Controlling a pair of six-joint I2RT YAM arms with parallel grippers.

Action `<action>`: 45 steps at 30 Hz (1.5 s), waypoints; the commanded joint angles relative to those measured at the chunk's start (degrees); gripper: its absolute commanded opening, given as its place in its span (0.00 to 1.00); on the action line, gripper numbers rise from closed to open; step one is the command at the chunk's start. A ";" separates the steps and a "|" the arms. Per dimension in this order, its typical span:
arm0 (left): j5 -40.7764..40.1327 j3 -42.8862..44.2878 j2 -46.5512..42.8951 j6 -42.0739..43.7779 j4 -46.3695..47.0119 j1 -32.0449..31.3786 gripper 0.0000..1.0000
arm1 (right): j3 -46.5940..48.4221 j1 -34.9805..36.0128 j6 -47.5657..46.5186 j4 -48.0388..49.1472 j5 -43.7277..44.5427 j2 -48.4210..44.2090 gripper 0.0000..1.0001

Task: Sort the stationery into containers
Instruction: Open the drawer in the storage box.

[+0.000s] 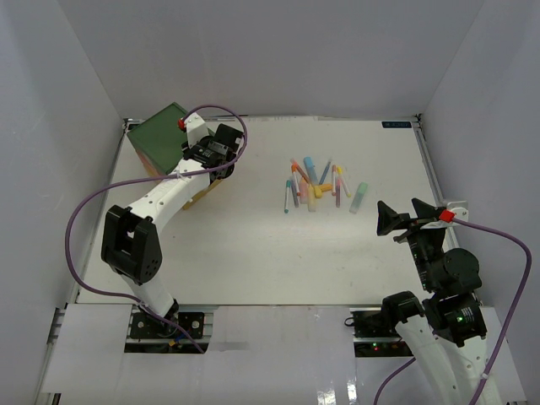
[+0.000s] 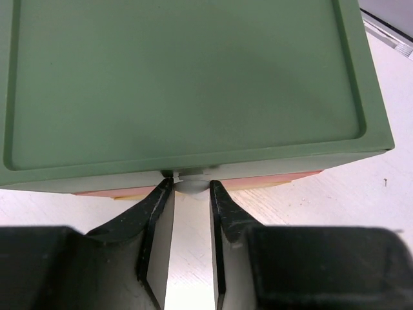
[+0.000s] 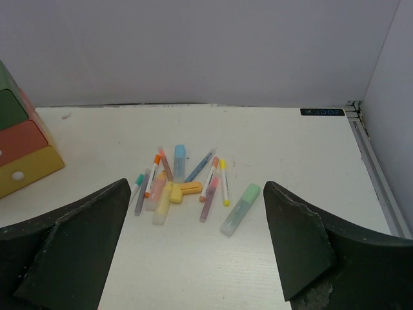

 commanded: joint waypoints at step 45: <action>17.71 -7.81 -15.40 -8.24 -12.69 -11.63 0.46 | -0.48 0.49 -0.31 3.34 0.89 -1.85 0.90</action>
